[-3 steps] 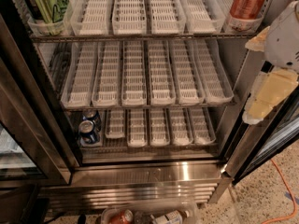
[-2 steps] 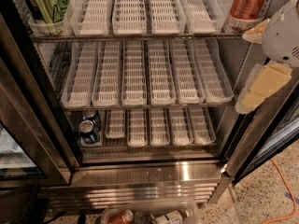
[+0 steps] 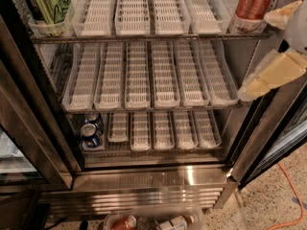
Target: Pick coke can from top shelf of fridge
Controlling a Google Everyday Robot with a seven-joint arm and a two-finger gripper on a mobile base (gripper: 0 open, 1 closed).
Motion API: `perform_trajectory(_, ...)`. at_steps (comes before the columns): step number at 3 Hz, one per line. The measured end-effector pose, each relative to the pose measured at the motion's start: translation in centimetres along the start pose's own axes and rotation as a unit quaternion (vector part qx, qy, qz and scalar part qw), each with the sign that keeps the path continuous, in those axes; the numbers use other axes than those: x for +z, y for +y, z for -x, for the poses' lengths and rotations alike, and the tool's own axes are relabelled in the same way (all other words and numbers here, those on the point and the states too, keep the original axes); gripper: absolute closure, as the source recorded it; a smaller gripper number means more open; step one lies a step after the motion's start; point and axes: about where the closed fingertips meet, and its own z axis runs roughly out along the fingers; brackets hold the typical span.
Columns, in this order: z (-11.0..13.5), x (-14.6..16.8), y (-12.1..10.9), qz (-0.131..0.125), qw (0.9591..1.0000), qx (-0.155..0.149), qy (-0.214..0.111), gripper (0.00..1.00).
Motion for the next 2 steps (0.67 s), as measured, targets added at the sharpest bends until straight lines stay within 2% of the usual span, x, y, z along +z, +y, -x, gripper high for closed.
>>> perform_trajectory(1,0.02,-1.42,-0.48,-0.028,0.9983,0.045,-0.021,0.00)
perform_trajectory(2,0.02,-1.41,-0.48,-0.028,0.9983,0.045,-0.021,0.00)
